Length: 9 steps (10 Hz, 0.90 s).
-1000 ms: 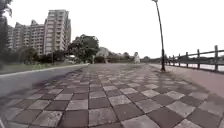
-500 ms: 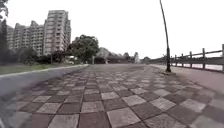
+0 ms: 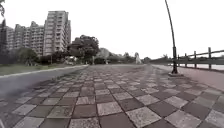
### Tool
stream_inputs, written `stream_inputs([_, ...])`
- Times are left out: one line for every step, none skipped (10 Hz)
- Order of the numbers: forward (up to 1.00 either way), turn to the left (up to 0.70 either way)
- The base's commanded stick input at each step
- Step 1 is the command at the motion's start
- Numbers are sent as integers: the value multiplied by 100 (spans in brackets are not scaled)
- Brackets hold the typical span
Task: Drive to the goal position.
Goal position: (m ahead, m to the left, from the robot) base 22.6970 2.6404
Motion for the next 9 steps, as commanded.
stream_inputs([100, 0])
stream_inputs([100, 0])
stream_inputs([100, 0])
stream_inputs([100, 0])
stream_inputs([100, 0])
stream_inputs([100, 2])
stream_inputs([100, 19])
stream_inputs([100, 35])
stream_inputs([100, 40])
